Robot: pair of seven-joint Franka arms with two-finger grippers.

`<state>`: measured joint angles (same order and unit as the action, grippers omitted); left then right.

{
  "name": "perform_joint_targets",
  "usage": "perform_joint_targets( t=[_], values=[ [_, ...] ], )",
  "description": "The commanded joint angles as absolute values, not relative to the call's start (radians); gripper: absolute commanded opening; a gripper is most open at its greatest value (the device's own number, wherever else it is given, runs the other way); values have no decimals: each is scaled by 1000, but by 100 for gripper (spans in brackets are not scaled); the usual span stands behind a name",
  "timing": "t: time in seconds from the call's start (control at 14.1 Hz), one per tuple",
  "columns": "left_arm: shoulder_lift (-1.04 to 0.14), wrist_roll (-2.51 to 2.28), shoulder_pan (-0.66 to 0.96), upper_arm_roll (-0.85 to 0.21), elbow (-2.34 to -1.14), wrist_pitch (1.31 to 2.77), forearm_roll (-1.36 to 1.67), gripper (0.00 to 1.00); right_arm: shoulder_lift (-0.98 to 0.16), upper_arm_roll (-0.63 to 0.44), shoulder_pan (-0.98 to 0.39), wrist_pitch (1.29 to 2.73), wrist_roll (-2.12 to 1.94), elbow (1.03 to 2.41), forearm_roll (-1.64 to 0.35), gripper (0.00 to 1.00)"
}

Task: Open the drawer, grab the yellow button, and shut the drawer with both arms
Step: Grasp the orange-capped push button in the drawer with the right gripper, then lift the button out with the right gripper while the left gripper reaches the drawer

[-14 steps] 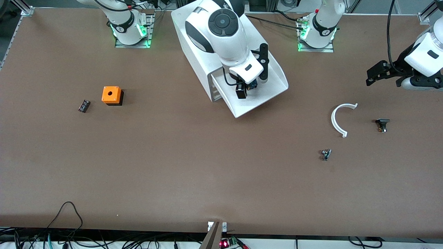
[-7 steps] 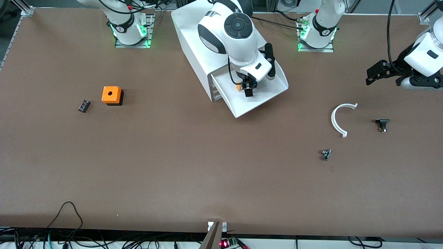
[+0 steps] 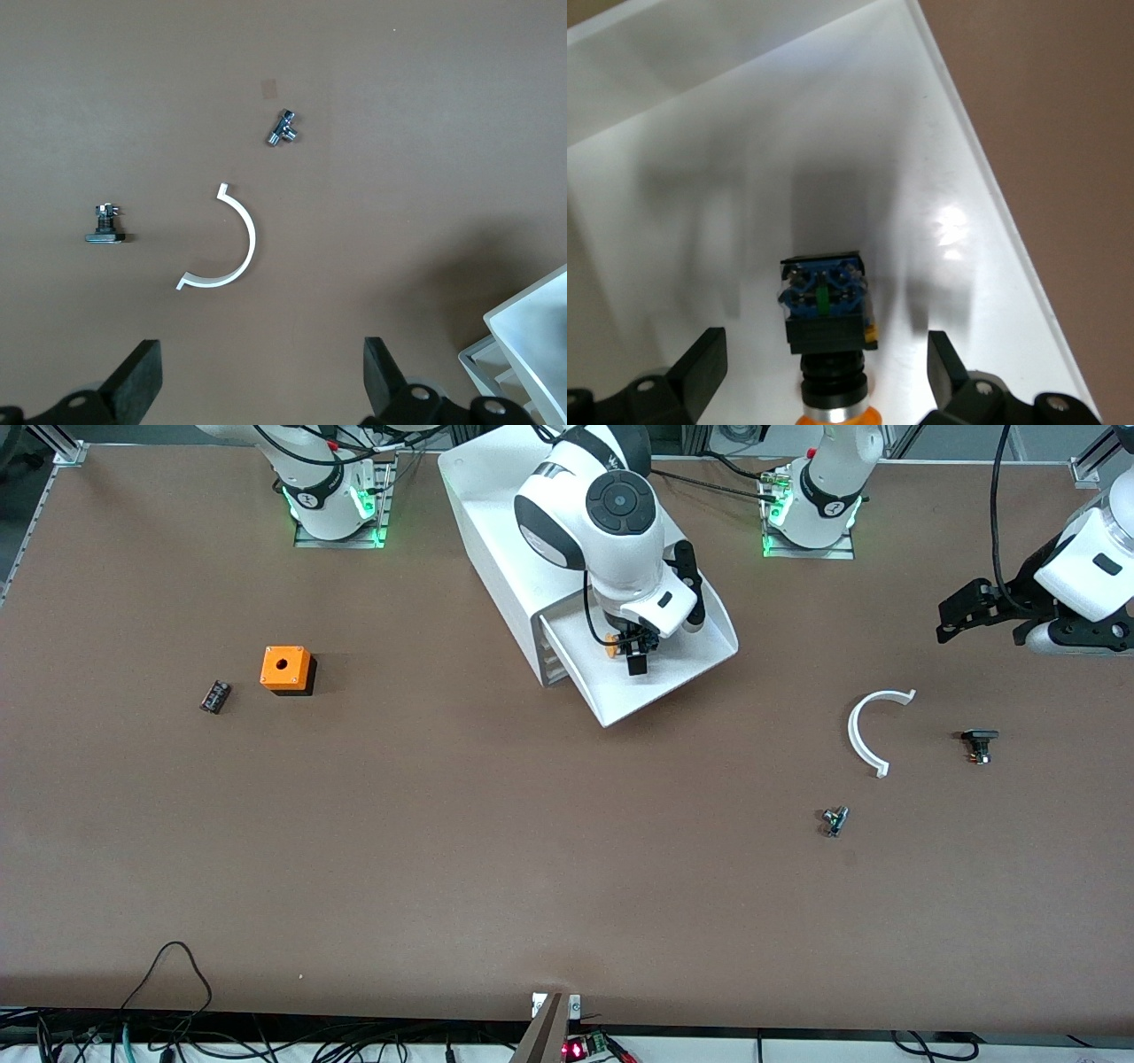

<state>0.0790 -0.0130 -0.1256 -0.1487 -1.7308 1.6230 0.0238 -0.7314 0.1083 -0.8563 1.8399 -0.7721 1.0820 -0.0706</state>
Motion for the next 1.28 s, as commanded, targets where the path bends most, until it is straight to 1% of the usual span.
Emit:
perform_joint_targets(
  t=[0.0,0.21,0.28,0.43,0.5,0.57,1.07,1.21],
  values=[
    [74,-15,-121,-147,-1712,1606,23,100,-749,101,-871,1795,-787,1043,-58,100],
    [72,-15,-121,-147,-1712,1606,23,100,-750,100,-883,1793,-784,1043,-57,98],
    [72,-17,-121,-147,-1712,1606,23,100,-756,98,-885,1793,-784,1042,-57,95],
    [74,-17,-121,-147,-1712,1606,23,100,-759,97,-888,1795,-784,1042,-57,82],
    [72,-17,-121,-147,-1712,1606,23,100,-761,97,-888,1795,-785,1042,-57,73],
    [72,-17,-121,-147,-1712,1606,23,100,-761,97,-888,1796,-785,1042,-55,66],
    [72,-17,-121,-147,-1712,1608,26,100,-759,97,-896,1807,-787,1035,-29,30],
    [66,-18,-120,-149,-1712,1627,26,100,-753,95,-894,1809,-787,1035,-28,25]
  ],
)
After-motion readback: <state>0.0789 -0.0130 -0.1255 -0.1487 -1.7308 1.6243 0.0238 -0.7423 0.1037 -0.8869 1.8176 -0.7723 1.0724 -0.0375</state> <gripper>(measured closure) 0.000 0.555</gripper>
